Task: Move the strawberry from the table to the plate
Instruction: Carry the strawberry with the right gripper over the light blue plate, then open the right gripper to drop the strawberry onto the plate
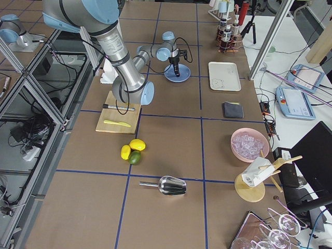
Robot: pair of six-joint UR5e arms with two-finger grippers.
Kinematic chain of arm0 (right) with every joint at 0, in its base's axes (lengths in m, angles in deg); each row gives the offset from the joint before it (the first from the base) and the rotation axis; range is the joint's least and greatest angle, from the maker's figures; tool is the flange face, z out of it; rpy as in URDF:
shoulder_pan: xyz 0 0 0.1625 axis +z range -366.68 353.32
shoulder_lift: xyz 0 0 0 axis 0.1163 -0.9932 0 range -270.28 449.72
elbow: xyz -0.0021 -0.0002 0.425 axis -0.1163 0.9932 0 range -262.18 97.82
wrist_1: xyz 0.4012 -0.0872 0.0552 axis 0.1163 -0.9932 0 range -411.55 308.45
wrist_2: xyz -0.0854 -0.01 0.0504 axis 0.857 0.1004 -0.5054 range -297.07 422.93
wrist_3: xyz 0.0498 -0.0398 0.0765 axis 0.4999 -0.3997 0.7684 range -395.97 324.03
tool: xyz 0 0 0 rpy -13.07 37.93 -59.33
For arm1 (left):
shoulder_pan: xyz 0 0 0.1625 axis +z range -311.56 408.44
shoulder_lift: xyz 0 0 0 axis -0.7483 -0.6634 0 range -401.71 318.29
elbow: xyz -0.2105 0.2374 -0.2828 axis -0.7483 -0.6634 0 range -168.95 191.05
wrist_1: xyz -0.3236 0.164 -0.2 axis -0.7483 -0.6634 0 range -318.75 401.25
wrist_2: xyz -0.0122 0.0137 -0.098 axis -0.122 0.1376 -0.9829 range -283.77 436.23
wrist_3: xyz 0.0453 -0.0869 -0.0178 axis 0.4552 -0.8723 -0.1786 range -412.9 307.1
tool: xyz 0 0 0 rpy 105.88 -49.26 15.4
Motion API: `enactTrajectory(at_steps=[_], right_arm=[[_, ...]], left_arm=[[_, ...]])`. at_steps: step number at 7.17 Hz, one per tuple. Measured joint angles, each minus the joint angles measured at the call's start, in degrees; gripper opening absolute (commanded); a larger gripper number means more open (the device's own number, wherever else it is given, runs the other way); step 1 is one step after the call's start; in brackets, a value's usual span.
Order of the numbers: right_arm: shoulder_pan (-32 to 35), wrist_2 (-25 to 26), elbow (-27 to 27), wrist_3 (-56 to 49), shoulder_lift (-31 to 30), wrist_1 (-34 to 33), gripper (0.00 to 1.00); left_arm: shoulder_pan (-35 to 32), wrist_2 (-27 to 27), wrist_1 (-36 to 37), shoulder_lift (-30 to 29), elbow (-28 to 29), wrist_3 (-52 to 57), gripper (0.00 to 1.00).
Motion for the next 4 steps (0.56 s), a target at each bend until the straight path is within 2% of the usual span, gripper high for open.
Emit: enactTrajectory(at_steps=[2,4], right_arm=[[0.2,-0.3,-0.8,-0.3,0.3,-0.1,1.0],[3.4,-1.3,-3.4,-5.5,-0.4,-2.5,1.0]], left_arm=[[0.0,0.0,-0.1,0.0,0.0,0.0,1.0],[0.0,0.0,-0.1,0.0,-0.1,0.0,1.0]])
